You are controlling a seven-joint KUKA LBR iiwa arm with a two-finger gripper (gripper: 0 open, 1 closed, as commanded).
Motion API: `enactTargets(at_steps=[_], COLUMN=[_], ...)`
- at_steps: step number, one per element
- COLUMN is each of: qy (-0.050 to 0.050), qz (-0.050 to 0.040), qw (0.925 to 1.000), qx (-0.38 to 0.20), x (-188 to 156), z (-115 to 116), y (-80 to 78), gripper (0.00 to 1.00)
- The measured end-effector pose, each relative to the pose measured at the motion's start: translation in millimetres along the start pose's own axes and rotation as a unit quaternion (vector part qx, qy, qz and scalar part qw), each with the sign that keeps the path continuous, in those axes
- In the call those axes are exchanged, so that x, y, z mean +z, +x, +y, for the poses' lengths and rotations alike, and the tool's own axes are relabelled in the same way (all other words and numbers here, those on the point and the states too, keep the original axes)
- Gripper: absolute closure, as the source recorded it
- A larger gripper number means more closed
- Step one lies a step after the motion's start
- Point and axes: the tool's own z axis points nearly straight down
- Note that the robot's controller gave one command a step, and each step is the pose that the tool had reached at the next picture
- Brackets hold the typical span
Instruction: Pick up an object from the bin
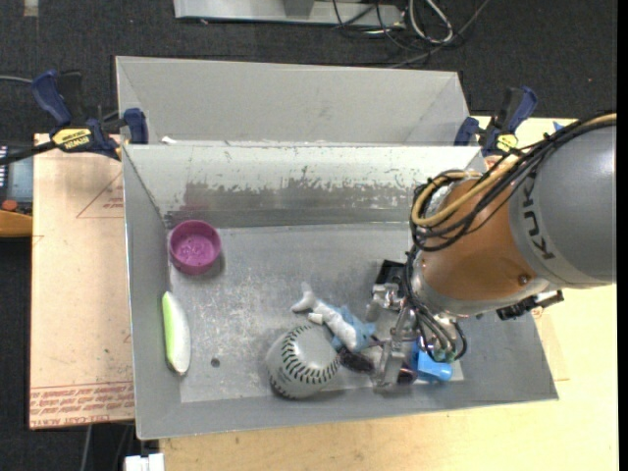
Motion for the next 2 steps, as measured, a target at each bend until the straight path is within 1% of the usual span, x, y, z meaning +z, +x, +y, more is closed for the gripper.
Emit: enactTargets(at_steps=[1, 2], qy=[0.0, -0.001], qz=[-0.0002, -0.0007], qw=[0.9997, 0.9997], qx=[-0.026, 0.023], x=[-3, 19], z=[22, 2], y=[11.5, 4.2], gripper=[0.0, 0.0])
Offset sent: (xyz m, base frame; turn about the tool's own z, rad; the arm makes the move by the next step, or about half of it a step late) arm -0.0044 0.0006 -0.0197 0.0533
